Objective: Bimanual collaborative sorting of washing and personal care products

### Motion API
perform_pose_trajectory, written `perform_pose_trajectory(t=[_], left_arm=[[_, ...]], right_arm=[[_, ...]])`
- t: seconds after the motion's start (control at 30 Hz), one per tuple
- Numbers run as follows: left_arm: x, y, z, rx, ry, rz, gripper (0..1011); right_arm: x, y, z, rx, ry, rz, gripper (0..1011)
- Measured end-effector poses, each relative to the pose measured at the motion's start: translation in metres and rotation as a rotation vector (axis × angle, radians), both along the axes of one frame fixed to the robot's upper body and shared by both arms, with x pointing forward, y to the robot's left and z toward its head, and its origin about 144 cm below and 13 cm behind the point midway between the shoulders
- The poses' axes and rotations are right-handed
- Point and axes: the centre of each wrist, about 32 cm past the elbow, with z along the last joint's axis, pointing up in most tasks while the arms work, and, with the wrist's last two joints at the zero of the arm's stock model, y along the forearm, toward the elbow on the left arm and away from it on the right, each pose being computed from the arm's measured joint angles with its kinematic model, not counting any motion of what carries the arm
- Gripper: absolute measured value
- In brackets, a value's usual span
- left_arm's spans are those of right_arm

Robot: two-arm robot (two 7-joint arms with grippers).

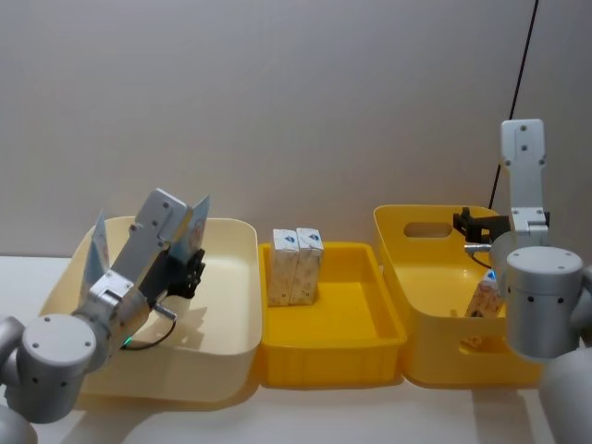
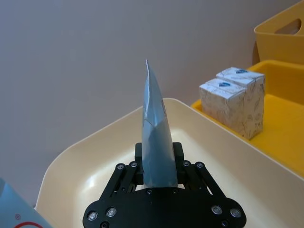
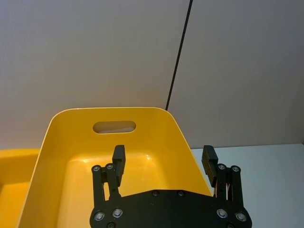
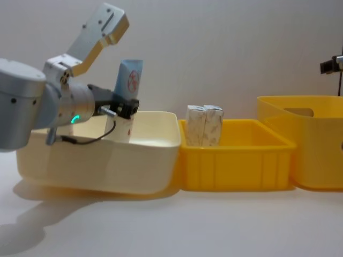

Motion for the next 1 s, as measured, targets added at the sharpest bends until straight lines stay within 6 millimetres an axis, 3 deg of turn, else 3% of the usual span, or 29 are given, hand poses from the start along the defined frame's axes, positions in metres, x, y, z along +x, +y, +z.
perform_pose_trajectory(t=[0.53,1.0], left_arm=[[-0.005,-0.011,0.039,-0.06,-0.137,-0.039,335],[-0.016,-0.009,0.054,-0.085,-0.141,-0.039,336]], right_arm=[[0.0,0.0,0.0,0.0,0.0,0.0,1001],[0.0,0.0,0.0,0.0,0.0,0.0,1001]])
